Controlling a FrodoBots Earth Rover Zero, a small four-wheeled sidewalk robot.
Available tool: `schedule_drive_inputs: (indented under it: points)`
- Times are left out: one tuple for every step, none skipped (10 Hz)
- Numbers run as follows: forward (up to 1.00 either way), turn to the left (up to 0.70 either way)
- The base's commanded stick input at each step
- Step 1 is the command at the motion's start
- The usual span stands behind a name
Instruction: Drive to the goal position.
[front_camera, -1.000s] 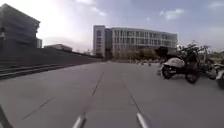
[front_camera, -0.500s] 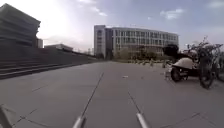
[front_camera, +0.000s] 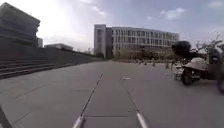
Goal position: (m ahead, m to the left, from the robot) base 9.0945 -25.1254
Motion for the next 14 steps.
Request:
schedule_drive_inputs:
  points:
    - [1.0,0.0]
    - [1.0,-0.25]
    - [1.0,-0.27]
    - [1.0,-0.27]
    - [1.0,-0.2]
    - [1.0,0.0]
    - [1.0,0.0]
    - [1.0,0.0]
    - [1.0,0.0]
    - [1.0,0.0]
    - [1.0,0.0]
    - [1.0,0.0]
    - [1.0,0.0]
    - [1.0,0.0]
